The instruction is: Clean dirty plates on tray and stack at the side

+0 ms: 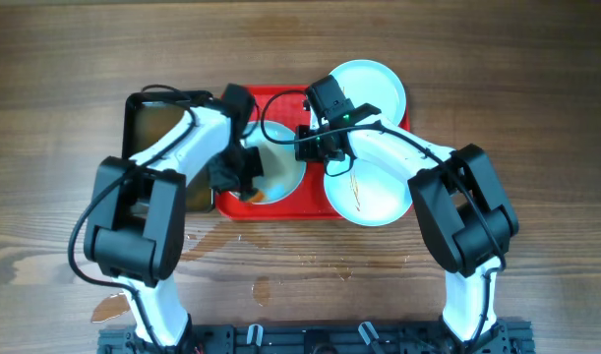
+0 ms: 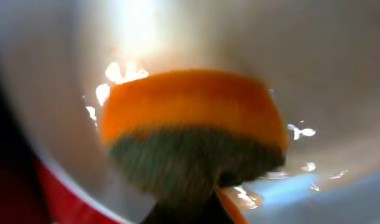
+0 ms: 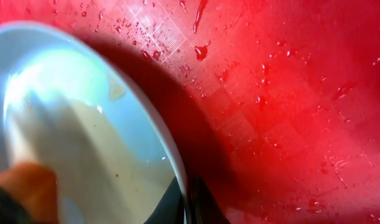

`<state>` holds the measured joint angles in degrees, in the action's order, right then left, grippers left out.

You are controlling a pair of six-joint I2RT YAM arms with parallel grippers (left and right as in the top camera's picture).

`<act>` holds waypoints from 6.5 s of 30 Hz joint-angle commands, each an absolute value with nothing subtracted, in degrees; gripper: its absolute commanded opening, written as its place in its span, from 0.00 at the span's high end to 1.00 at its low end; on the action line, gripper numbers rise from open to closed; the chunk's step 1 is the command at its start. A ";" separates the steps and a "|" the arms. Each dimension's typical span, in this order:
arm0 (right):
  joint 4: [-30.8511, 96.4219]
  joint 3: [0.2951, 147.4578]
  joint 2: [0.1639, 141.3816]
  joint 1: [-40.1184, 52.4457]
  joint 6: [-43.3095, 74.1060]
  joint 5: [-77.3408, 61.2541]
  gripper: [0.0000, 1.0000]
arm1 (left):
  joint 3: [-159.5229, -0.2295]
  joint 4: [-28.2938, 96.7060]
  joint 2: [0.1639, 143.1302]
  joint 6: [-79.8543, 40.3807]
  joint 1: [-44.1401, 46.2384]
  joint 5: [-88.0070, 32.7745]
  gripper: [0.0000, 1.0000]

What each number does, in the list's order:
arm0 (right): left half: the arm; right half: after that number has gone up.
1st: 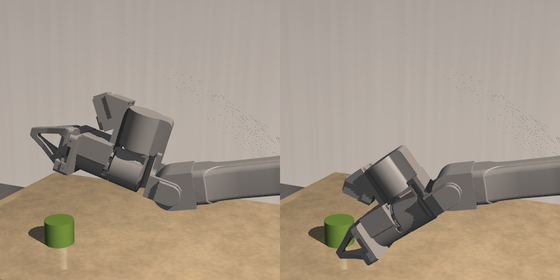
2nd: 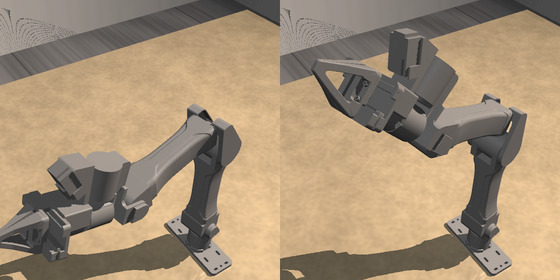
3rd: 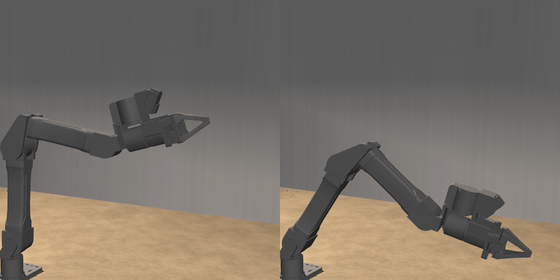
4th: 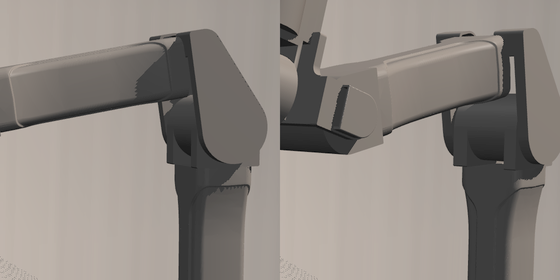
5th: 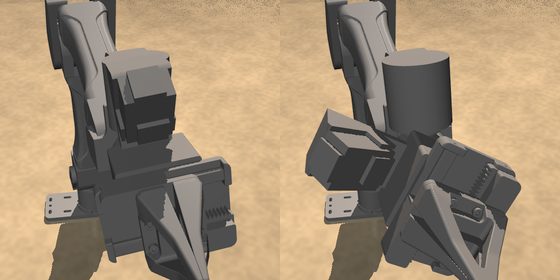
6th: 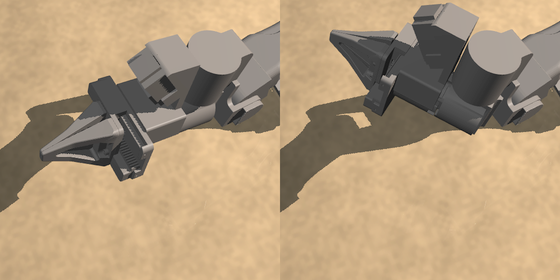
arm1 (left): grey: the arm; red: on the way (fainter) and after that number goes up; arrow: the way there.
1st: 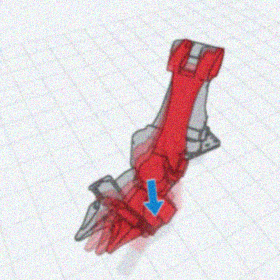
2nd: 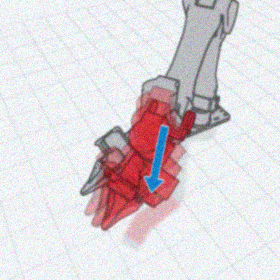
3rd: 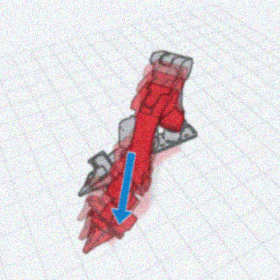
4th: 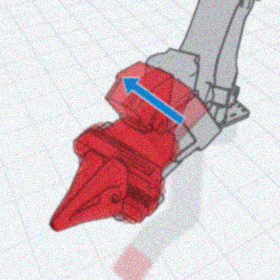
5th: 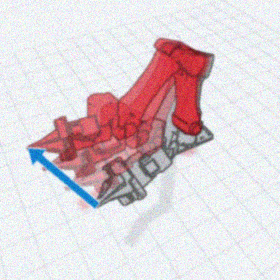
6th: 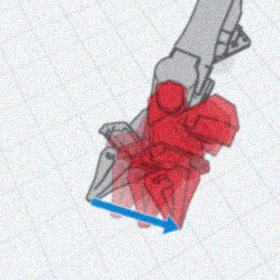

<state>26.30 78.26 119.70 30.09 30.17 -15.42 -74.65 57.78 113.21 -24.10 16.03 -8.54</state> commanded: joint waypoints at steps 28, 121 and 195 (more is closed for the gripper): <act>29.43 79.07 108.86 29.93 30.06 -5.30 0.96 | -87.99 63.83 104.79 -19.88 -3.29 -10.41 0.96; 43.38 52.80 90.24 -1.72 15.14 -16.25 0.62 | -87.99 60.80 104.79 -19.90 -3.22 -10.46 0.96; 18.39 61.60 110.28 25.69 42.39 -19.35 0.96 | -87.96 54.87 125.38 -10.15 20.01 -13.61 0.96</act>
